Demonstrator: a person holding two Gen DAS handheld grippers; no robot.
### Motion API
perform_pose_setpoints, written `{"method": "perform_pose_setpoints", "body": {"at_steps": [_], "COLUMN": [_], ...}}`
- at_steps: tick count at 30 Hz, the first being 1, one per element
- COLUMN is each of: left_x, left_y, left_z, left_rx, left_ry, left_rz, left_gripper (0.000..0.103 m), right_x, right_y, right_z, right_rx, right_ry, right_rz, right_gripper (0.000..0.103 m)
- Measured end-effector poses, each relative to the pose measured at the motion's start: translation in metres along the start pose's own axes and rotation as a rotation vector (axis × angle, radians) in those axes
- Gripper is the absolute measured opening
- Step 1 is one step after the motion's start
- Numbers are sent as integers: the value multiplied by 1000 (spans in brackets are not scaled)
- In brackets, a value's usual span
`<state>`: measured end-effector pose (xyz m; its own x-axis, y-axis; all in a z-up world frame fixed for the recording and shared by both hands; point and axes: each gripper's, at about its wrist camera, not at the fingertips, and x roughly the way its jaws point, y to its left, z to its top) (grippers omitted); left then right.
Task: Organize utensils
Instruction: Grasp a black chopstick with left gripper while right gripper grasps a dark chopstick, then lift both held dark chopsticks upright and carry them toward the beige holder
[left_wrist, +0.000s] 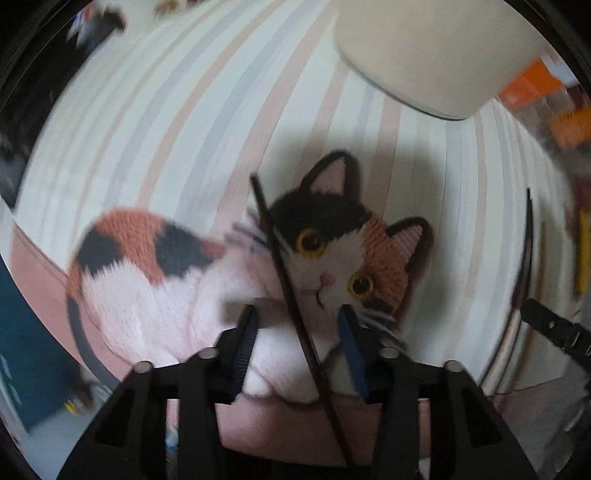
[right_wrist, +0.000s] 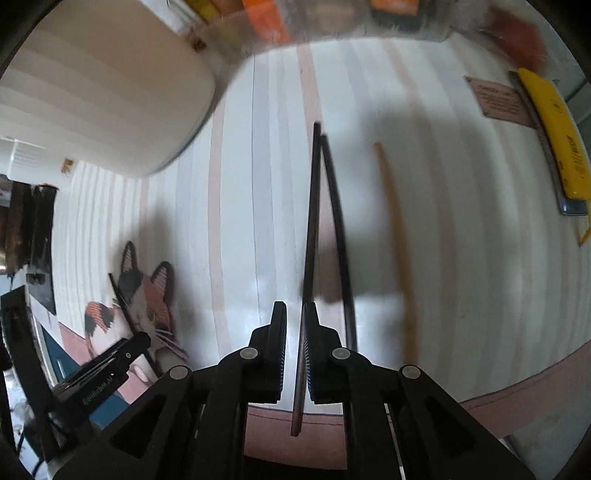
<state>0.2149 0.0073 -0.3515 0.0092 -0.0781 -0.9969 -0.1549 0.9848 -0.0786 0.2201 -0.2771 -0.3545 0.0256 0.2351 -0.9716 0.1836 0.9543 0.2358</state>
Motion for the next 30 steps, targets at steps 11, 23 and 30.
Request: {"method": "perform_pose_setpoints", "body": {"at_steps": [11, 23, 30], "left_x": [25, 40, 45], "left_y": [0, 29, -10], "left_z": [42, -6, -17], "left_rx": [157, 137, 233], "left_ry": [-59, 67, -35], "left_rz": [3, -56, 1], "left_gripper": [4, 39, 3], "right_x": [20, 34, 37], "right_y": [26, 29, 51], "right_z": [-4, -22, -12], "right_rx": [-51, 1, -110], "right_ry": [-42, 81, 16], "right_rz": [-181, -81, -190], "right_gripper": [7, 9, 7]}}
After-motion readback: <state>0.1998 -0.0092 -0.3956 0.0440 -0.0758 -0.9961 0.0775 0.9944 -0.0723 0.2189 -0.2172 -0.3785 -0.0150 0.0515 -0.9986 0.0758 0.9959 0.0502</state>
